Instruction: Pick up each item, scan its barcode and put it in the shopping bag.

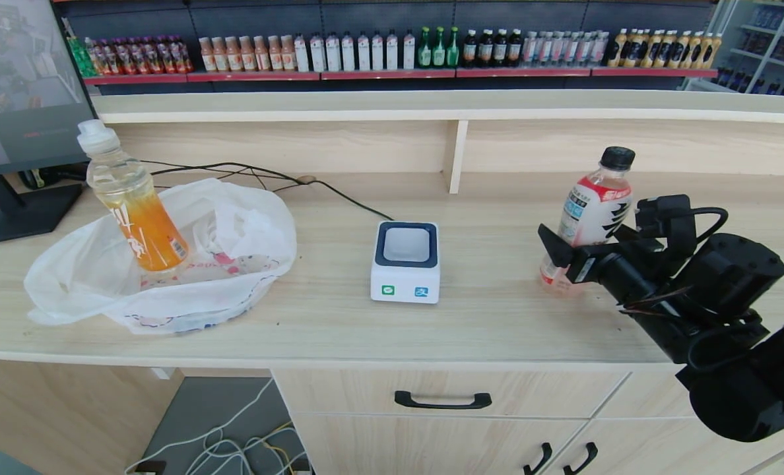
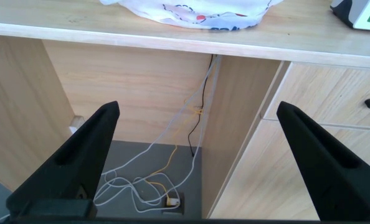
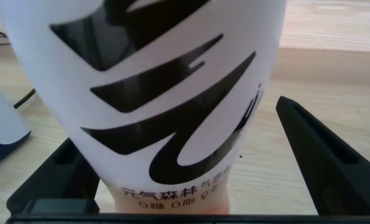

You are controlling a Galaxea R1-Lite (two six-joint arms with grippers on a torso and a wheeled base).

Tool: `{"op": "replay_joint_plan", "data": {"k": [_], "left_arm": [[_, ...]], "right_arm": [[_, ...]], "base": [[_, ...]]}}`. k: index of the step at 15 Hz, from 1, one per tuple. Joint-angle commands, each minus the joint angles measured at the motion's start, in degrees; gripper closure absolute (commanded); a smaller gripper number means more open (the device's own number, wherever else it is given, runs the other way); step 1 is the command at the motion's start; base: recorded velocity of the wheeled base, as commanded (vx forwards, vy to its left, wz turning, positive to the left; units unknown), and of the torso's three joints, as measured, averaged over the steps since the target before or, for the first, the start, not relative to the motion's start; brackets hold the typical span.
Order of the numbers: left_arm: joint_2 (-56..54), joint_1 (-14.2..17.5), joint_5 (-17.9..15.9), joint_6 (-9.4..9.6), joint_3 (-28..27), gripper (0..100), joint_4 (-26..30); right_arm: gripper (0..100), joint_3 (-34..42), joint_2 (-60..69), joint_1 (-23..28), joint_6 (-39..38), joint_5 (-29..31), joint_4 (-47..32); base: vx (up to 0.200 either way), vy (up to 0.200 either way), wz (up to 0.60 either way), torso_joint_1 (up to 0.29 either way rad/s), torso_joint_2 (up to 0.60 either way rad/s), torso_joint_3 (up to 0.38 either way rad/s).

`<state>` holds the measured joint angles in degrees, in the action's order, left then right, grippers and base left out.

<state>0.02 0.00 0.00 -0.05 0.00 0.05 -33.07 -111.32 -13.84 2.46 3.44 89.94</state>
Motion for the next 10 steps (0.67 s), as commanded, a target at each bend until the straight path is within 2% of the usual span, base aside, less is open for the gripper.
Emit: {"op": "replay_joint_plan", "data": {"k": [1,3,4,10], "left_arm": [[-0.02,0.00,0.00,0.05,0.00,0,0.04],[-0.02,0.00,0.00,-0.04,0.00,0,-0.05],[-0.02,0.00,0.00,-0.04,0.00,0,-0.05],[-0.02,0.00,0.00,-0.04,0.00,0,0.04]], "right_arm": [[0,-0.94,-0.56,0.04,0.00,-0.01,0.06],[0,-1.47,-0.56,-0.05,0.00,0.08,0.06],[100,-1.56,-0.56,0.04,-0.09,0.08,0.06],[100,-2.08,-0.38,0.13,-0.18,0.08,0.06]], "base": [[0.000,0.000,0.00,0.000,0.00,0.000],[0.000,0.000,0.00,0.000,0.00,0.000],[0.000,0.000,0.00,0.000,0.00,0.000],[0.000,0.000,0.00,0.000,0.00,0.000]]}}
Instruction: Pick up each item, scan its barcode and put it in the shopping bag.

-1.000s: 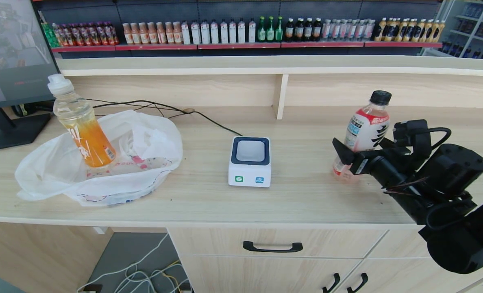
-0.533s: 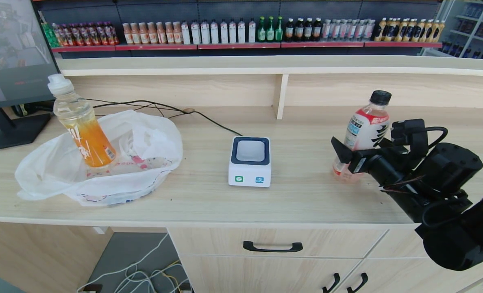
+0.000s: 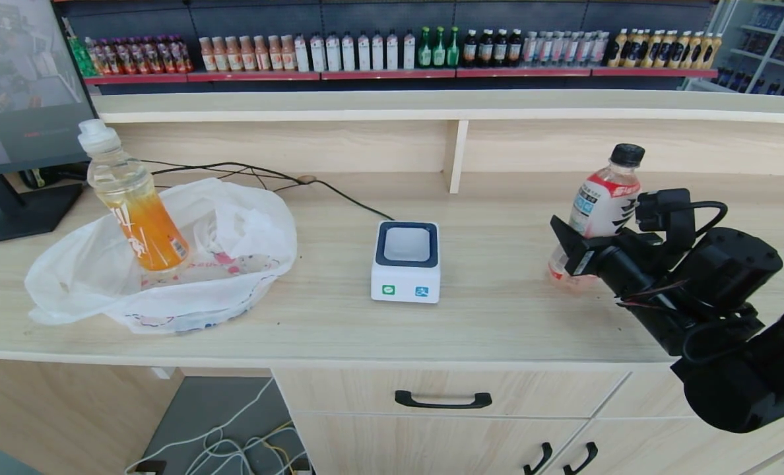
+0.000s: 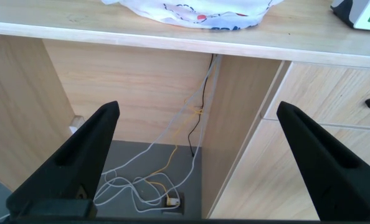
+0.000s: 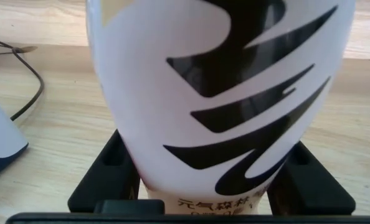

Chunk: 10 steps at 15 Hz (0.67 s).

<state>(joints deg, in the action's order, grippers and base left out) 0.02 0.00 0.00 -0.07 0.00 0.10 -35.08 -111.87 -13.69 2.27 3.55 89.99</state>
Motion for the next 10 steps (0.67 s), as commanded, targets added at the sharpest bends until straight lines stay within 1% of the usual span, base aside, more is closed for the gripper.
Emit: {"op": "replay_joint_plan", "data": {"k": [1,8,10], "left_arm": [[-0.02,0.00,0.00,-0.01,0.00,0,-0.01],[-0.02,0.00,0.00,-0.01,0.00,0,-0.01],[-0.02,0.00,0.09,-0.10,0.00,0,-0.01]], "right_arm": [[100,-0.07,0.16,-0.02,0.02,-0.03,0.01],[100,-0.60,0.96,-0.28,0.02,-0.03,0.01],[100,-0.69,1.66,-1.25,0.02,-0.03,0.01]], "base": [[0.000,0.000,0.00,0.000,0.00,0.000],[0.000,0.000,0.00,0.000,0.00,0.000],[0.000,0.000,0.00,0.000,0.00,0.000]]}}
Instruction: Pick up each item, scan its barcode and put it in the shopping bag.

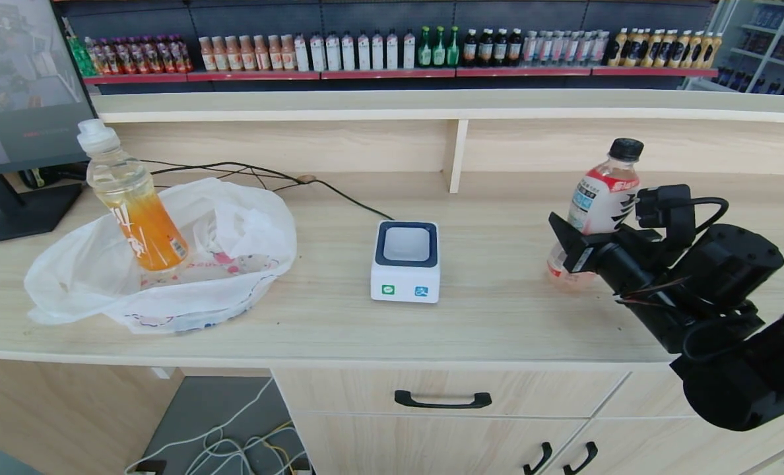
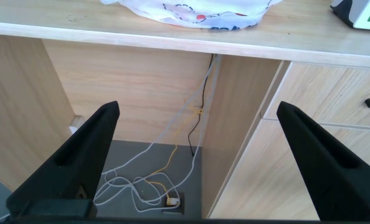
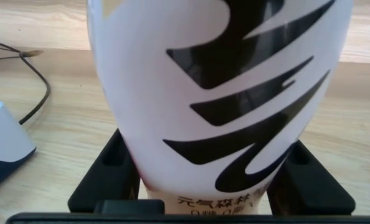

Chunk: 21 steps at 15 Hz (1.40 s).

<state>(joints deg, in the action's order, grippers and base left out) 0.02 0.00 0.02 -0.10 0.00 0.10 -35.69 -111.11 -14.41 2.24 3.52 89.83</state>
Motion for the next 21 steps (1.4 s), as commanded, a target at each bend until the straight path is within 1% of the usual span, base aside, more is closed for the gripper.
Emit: {"op": "replay_joint_plan", "data": {"k": [1,3,9,11,14,16,19,20,21], "left_arm": [[-0.02,0.00,0.06,0.01,0.00,0,-0.01],[-0.02,0.00,-0.02,-0.08,0.00,0,-0.01],[-0.02,0.00,-0.02,0.10,0.00,0,-0.10],[-0.02,0.00,-0.02,0.10,0.00,0,-0.10],[-0.02,0.00,-0.02,0.01,0.00,0,-0.10],[-0.02,0.00,-0.02,0.01,0.00,0,-0.10],[-0.02,0.00,-0.02,0.01,0.00,0,-0.10],[-0.02,0.00,-0.02,0.01,0.00,0,-0.10],[-0.02,0.00,-0.02,0.01,0.00,0,-0.10]], "right_arm": [[100,-0.69,1.24,-1.85,0.04,-0.01,0.17],[100,-2.10,1.77,-3.96,0.13,-0.01,0.17],[100,1.33,7.04,-9.50,0.39,-0.01,0.17],[100,1.68,9.33,-15.91,0.48,-0.01,0.17],[100,1.86,11.61,-20.48,0.48,-0.01,0.17],[100,2.91,14.78,-25.23,0.75,-0.10,0.17],[100,3.79,15.83,-29.18,0.39,-0.27,0.17],[100,4.84,16.10,-31.47,-0.05,-0.27,0.17],[100,8.10,16.45,-33.58,-1.54,-0.27,0.17]], "base": [[0.000,0.000,0.00,0.000,0.00,0.000],[0.000,0.000,0.00,0.000,0.00,0.000],[0.000,0.000,0.00,0.000,0.00,0.000],[0.000,0.000,0.00,0.000,0.00,0.000],[0.000,0.000,0.00,0.000,0.00,0.000],[0.000,0.000,0.00,0.000,0.00,0.000],[0.000,0.000,0.00,0.000,0.00,0.000],[0.000,0.000,0.00,0.000,0.00,0.000],[0.000,0.000,0.00,0.000,0.00,0.000]]}}
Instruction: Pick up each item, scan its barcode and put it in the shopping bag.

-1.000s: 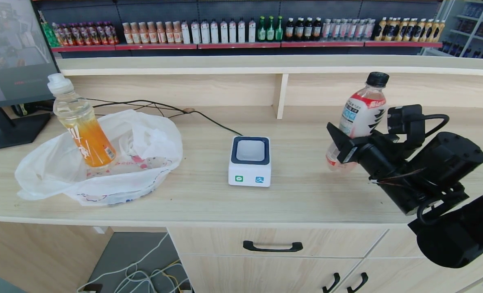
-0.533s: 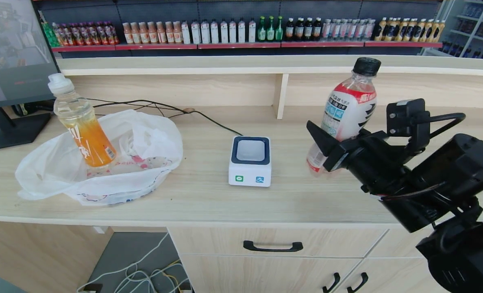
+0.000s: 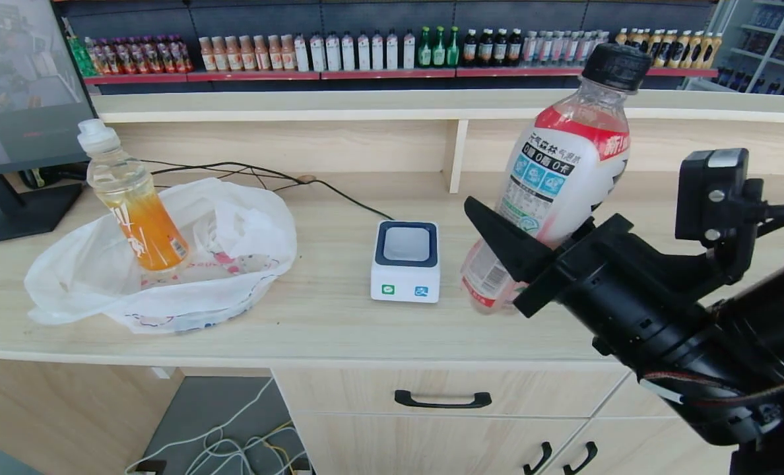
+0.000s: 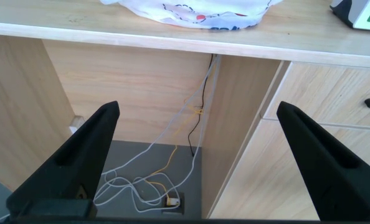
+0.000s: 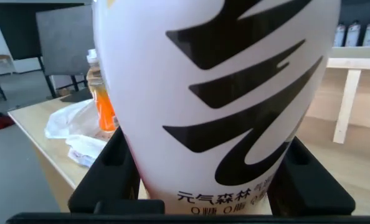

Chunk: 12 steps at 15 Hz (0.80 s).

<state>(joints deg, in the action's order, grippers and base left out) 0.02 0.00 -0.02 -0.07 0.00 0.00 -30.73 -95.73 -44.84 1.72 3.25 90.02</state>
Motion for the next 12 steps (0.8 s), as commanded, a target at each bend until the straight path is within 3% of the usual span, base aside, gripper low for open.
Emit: {"op": "replay_joint_plan", "data": {"k": [1,2,7,12], "left_arm": [[-0.02,0.00,0.02,-0.01,0.00,0,0.00],[-0.02,0.00,0.02,-0.01,0.00,0,0.00],[-0.02,0.00,0.02,-0.01,0.00,0,0.00],[-0.02,0.00,0.02,0.07,0.00,0,0.00]], "right_arm": [[100,4.98,1.16,-4.03,-1.81,0.00,-0.02],[100,8.32,1.07,-6.14,-3.21,-0.09,-0.02],[100,7.97,0.90,-8.78,-9.72,-6.33,-0.02],[100,3.31,1.51,-10.01,-19.21,-10.20,-0.02]], "base": [[0.000,0.000,0.00,0.000,0.00,0.000],[0.000,0.000,0.00,0.000,0.00,0.000],[0.000,0.000,0.00,0.000,0.00,0.000],[0.000,0.000,0.00,0.000,0.00,0.000]]}}
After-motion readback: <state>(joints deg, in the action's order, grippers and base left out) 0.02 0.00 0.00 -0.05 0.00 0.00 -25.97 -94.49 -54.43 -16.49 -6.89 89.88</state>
